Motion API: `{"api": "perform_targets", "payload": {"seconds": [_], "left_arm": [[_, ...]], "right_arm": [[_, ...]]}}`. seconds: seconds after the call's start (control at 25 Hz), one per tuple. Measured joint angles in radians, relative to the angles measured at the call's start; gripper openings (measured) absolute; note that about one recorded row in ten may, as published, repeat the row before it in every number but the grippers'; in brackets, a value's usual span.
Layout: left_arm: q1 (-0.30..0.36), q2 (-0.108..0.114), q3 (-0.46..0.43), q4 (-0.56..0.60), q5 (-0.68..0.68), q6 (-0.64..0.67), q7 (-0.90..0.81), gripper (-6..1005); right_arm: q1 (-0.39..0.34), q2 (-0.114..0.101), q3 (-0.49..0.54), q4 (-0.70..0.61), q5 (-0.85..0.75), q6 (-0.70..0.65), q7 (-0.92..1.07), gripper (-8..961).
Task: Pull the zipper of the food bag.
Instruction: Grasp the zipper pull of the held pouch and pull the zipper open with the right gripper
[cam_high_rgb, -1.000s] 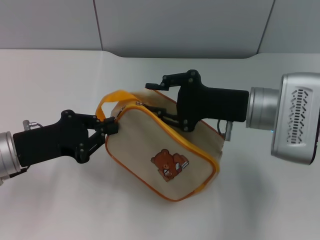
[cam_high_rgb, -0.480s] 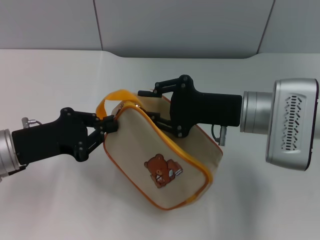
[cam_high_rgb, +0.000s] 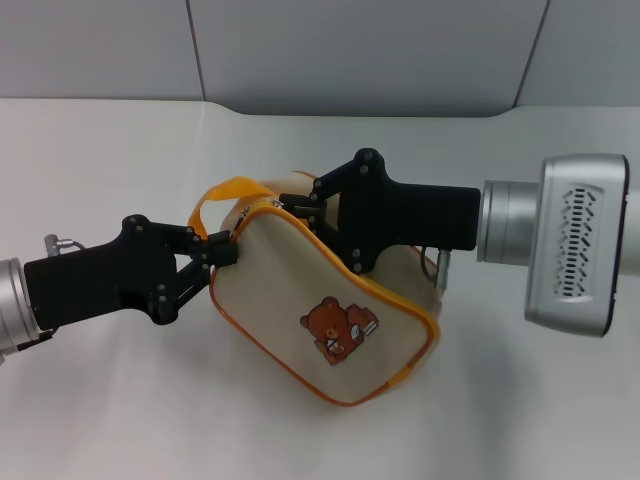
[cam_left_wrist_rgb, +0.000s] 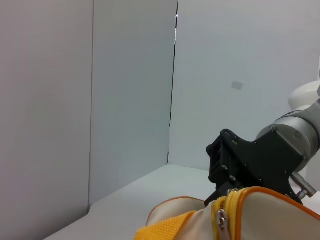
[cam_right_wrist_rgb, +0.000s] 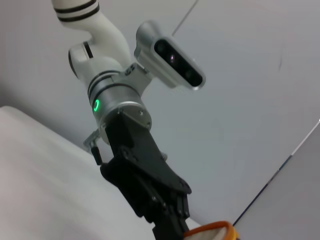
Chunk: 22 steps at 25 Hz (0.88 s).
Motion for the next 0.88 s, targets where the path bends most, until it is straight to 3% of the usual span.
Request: {"api": "perform_targets", "payload": {"seconds": [0.24, 0.4, 0.68, 0.88], "left_arm": [[0.007, 0.0, -0.012, 0.0, -0.001, 0.001, 0.004, 44], [0.015, 0.0, -0.041, -0.005, -0.004, -0.005, 0.004, 43], [0.048, -0.004, -0.099, -0.011, -0.007, -0.034, -0.001, 42], [0.049, -0.008, -0.1, -0.011, -0.007, -0.051, -0.009, 42]], "right_arm": [[0.004, 0.0, -0.022, 0.0, 0.001, 0.026, 0.004, -1], [-0.027, -0.002, -0.017, -0.008, 0.0, 0.009, 0.006, -1], [-0.256, -0.011, -0.021, -0.209, -0.122, -0.058, 0.13, -2], [-0.361, -0.012, 0.005, -0.272, -0.156, -0.115, 0.172, -1]]}}
